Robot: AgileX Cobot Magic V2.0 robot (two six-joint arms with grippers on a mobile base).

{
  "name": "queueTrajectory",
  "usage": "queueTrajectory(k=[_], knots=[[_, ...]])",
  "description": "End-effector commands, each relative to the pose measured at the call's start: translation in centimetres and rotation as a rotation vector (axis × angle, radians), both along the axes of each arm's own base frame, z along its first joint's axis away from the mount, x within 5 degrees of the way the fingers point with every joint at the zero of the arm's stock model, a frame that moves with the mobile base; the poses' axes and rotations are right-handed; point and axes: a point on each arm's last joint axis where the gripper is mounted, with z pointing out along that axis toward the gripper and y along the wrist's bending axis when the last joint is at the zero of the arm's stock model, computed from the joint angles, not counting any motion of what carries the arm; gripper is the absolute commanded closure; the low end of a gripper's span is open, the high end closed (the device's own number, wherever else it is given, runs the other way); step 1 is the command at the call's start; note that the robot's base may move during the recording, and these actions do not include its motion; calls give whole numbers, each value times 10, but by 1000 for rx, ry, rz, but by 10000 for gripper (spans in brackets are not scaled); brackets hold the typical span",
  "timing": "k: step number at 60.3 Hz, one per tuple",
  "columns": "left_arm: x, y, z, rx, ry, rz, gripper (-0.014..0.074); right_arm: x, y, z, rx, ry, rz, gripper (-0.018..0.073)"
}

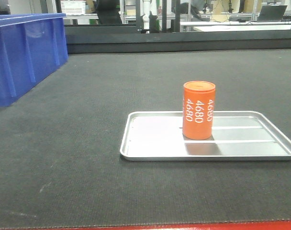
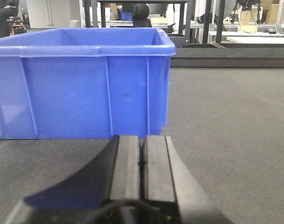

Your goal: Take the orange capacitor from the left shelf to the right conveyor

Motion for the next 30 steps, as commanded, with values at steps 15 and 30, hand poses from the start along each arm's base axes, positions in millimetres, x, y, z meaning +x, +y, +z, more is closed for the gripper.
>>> queueTrajectory(k=[15, 30], knots=[[0, 0, 10, -8, -82, 1, 701, -3, 0, 10, -49, -132, -4, 503], [0, 0, 10, -8, -82, 1, 701, -4, 1, 15, -45, -187, -1, 503]])
